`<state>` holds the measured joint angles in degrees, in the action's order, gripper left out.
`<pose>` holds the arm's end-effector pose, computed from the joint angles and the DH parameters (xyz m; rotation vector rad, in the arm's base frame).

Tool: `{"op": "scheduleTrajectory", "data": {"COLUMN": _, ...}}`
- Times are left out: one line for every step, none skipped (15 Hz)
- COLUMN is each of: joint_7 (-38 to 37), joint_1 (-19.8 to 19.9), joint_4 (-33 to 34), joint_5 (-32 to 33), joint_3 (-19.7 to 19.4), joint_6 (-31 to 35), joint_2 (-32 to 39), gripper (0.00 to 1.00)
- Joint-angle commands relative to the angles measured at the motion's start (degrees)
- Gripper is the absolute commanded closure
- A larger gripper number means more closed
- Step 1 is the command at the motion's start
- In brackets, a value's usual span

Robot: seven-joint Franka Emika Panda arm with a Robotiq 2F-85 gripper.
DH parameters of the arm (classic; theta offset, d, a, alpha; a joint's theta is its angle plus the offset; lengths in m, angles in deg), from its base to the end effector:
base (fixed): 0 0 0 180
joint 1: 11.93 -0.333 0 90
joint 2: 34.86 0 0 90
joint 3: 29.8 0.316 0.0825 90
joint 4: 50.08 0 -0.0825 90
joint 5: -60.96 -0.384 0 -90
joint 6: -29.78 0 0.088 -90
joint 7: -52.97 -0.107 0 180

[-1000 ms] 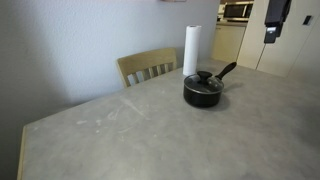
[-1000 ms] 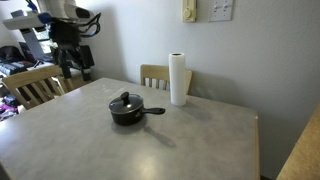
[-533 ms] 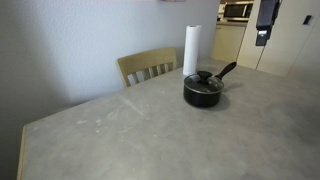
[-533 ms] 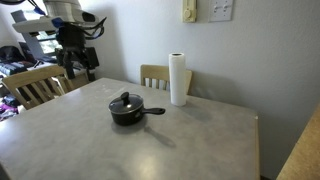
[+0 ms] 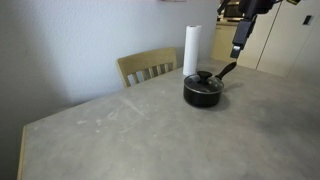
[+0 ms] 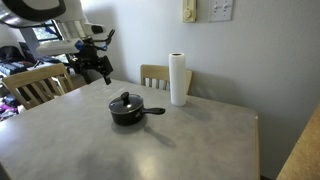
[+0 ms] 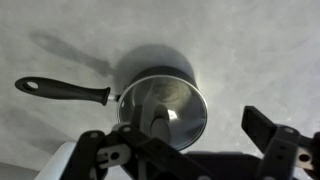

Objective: Remove the glass lid from the black pot

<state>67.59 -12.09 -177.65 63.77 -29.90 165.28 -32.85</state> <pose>0.5406 0.0000 0.3675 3.0566 0.4454 0.1513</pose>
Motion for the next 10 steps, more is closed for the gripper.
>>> {"op": "scheduleTrajectory", "data": {"joint_7": 5.34, "joint_1": 0.77, "joint_4": 2.49, "joint_5": -0.39, "joint_3": -0.05, "joint_6": 7.3, "joint_2": 6.98, "gripper": 0.0}}
{"op": "scheduleTrajectory", "data": {"joint_7": 6.91, "joint_1": 0.99, "joint_4": 3.93, "joint_5": -0.5, "joint_3": 0.2, "joint_6": 8.24, "joint_2": 9.11, "gripper": 0.0}}
{"op": "scheduleTrajectory", "data": {"joint_7": 8.42, "joint_1": 1.21, "joint_4": 5.31, "joint_5": -0.35, "joint_3": 0.47, "joint_6": 8.87, "joint_2": 10.95, "gripper": 0.0}}
{"op": "scheduleTrajectory", "data": {"joint_7": 9.86, "joint_1": 1.51, "joint_4": 6.89, "joint_5": -0.12, "joint_3": 0.67, "joint_6": 9.23, "joint_2": 12.87, "gripper": 0.0}}
{"op": "scheduleTrajectory", "data": {"joint_7": 10.97, "joint_1": 1.78, "joint_4": 8.36, "joint_5": 0.02, "joint_3": 0.87, "joint_6": 9.29, "joint_2": 14.38, "gripper": 0.0}}
{"op": "scheduleTrajectory", "data": {"joint_7": 12.01, "joint_1": 2.12, "joint_4": 9.85, "joint_5": 0.18, "joint_3": 0.99, "joint_6": 9.05, "joint_2": 15.69, "gripper": 0.0}}
{"op": "scheduleTrajectory", "data": {"joint_7": 12.87, "joint_1": 2.43, "joint_4": 11.18, "joint_5": 0.16, "joint_3": 1.17, "joint_6": 9.1, "joint_2": 16.9, "gripper": 0.0}}
{"op": "scheduleTrajectory", "data": {"joint_7": 13.51, "joint_1": 2.8, "joint_4": 12.59, "joint_5": -0.06, "joint_3": 1.34, "joint_6": 8.75, "joint_2": 17.98, "gripper": 0.0}}
{"op": "scheduleTrajectory", "data": {"joint_7": 13.89, "joint_1": 3.07, "joint_4": 13.84, "joint_5": 0.08, "joint_3": 1.39, "joint_6": 8.63, "joint_2": 18.97, "gripper": 0.0}}
{"op": "scheduleTrajectory", "data": {"joint_7": 14.11, "joint_1": 3.3, "joint_4": 15.12, "joint_5": 0.19, "joint_3": 1.43, "joint_6": 8.26, "joint_2": 19.84, "gripper": 0.0}}
